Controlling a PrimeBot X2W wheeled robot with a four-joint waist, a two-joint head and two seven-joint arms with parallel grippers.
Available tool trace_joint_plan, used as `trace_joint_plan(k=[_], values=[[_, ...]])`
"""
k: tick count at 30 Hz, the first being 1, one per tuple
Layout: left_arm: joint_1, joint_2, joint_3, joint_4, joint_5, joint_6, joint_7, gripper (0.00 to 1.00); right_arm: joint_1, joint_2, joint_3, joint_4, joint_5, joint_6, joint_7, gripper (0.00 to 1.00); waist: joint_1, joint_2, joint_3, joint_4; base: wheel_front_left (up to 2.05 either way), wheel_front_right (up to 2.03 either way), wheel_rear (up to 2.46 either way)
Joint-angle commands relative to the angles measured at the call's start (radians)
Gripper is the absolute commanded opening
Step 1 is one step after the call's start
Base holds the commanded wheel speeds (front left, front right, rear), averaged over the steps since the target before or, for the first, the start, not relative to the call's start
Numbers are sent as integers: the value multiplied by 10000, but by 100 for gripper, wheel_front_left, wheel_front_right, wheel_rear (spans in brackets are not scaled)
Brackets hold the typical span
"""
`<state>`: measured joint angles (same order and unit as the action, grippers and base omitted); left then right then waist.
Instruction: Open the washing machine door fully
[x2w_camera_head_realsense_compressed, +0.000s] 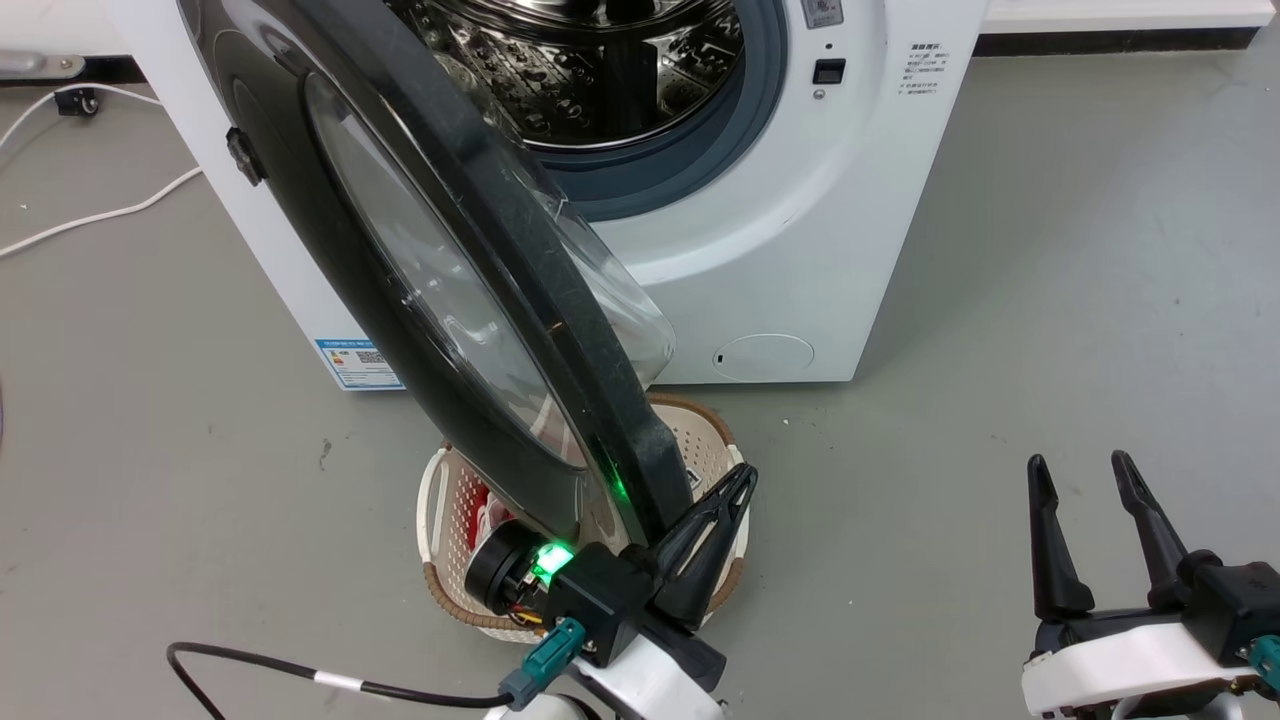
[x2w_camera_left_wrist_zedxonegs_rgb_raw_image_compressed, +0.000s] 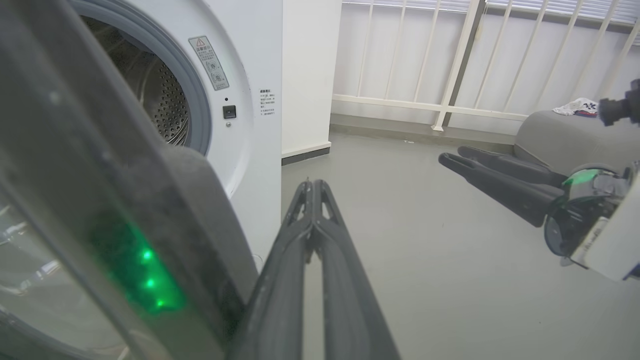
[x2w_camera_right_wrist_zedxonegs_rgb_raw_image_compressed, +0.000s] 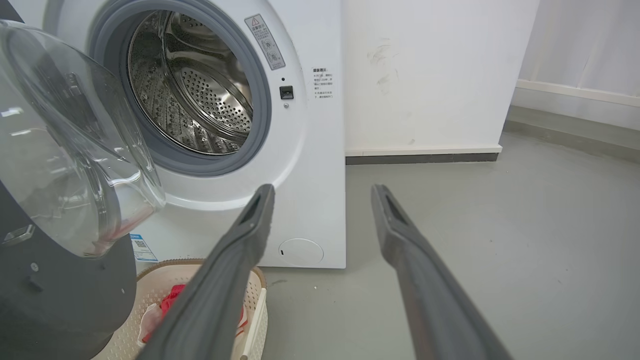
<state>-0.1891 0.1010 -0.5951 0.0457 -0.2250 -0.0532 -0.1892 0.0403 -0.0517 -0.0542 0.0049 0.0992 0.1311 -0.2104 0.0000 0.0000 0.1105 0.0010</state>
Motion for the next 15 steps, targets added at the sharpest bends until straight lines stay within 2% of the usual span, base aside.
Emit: trace_joint_plan(k=[1,15], values=[[-110,-13,65,86,-27,50,-71,0,-115,28,-9,34,91,-7,7,100,0,0,7,-1,0,0,0],[44,227,612,451,-100,770,-218,0,-140,29,90,231,113,-7,19,100,0,0,-93,29,0,0,0]])
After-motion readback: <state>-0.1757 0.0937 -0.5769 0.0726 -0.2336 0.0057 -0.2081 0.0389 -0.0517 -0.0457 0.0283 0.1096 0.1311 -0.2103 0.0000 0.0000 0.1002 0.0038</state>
